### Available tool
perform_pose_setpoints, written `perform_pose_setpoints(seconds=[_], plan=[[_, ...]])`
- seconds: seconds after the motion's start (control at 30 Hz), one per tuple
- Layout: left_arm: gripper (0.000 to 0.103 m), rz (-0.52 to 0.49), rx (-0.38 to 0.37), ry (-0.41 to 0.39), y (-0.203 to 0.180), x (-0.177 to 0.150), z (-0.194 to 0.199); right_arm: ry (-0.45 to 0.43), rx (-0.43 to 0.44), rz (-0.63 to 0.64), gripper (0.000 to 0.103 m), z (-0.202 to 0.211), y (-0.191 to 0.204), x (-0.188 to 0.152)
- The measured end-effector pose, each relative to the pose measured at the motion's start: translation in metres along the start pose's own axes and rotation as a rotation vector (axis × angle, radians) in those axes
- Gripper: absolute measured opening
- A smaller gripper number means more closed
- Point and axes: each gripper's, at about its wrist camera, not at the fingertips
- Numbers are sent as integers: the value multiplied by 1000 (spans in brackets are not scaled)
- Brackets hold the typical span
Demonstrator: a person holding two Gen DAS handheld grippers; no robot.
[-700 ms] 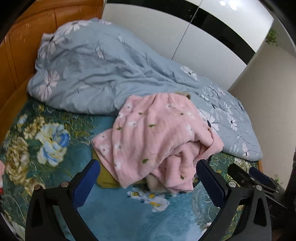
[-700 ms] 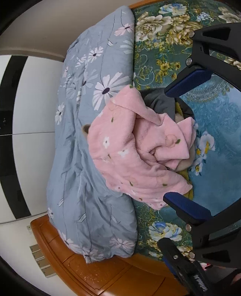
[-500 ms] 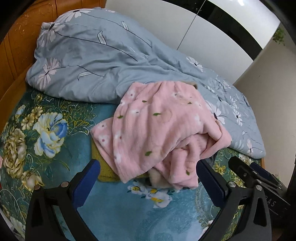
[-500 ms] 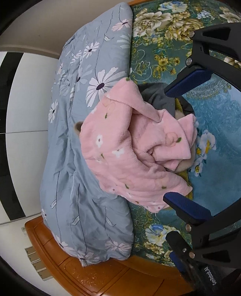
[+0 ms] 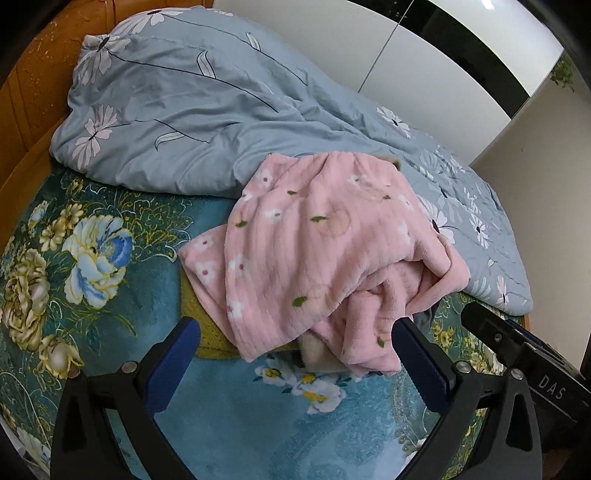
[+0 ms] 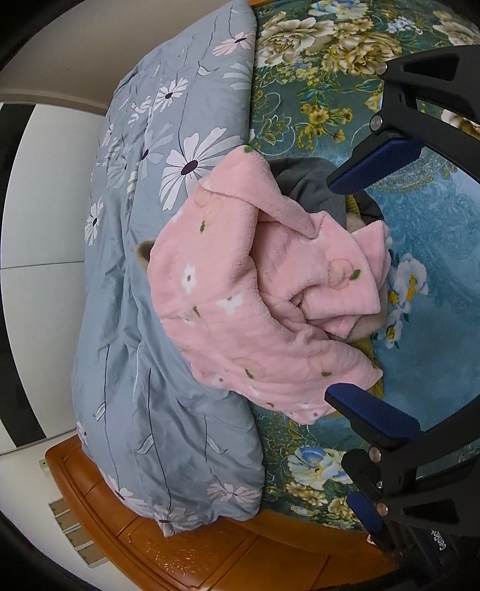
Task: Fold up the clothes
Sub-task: 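Reach both tools toward the pink fleece pants on the clothes pile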
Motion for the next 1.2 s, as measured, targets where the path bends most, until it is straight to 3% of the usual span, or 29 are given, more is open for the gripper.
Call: perform_pose_setpoints(seconds=[0.5, 1.2], plan=[[103, 9, 9, 16, 5, -1, -4, 2, -30, 17, 103, 0, 1, -3], [103, 10, 14, 91, 14, 20, -63, 95, -30, -21, 103, -65, -5, 14]])
Point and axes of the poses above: each gripper's, at about its wrist camera, not at the fingertips, and z roughly against the way its jaws point, y to its left, x to its top, and after that the axes turned 1 degree about -x, right-handed
